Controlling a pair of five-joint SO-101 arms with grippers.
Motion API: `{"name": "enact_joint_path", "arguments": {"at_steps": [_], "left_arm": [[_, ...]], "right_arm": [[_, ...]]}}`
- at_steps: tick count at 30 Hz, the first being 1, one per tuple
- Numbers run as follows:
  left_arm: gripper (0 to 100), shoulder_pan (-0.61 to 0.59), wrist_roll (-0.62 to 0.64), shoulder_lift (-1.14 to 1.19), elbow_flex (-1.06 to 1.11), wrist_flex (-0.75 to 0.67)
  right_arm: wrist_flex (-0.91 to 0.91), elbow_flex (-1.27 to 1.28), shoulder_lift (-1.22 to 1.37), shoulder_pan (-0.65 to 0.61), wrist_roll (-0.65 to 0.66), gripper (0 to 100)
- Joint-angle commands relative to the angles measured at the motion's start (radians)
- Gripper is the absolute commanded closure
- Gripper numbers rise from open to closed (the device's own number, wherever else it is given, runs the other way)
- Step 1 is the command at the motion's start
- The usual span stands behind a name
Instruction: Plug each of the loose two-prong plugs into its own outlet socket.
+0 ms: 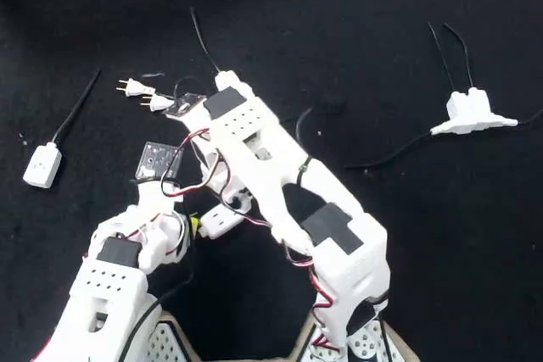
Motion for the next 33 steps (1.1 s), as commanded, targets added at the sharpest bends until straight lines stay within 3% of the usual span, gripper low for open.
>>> {"name": "enact_joint_path", "arguments": {"at_steps": [1,19,25,29,33], "left_arm": [[81,0.016,0.054,0.0,-0.005,-0.051],[81,0.102,0.087,-0.008,0.005,-0.089],[75,0.102,0.167,-0.008,0.048,-0.206],[77,0.079,0.147,-0.009,0.048,-0.207],[80,-0.03,0.114,-0.009,0.045,-0.206]], "right_arm": [[0.014,-0.058,-0.022,0.02,0.008,98.8],[0.074,-0.082,-0.076,0.021,0.008,98.8],[0.077,-0.079,-0.117,0.021,0.008,98.8],[0.077,-0.073,-0.097,0.023,0.008,98.8],[0.077,-0.061,-0.093,0.035,0.008,98.8]]}}
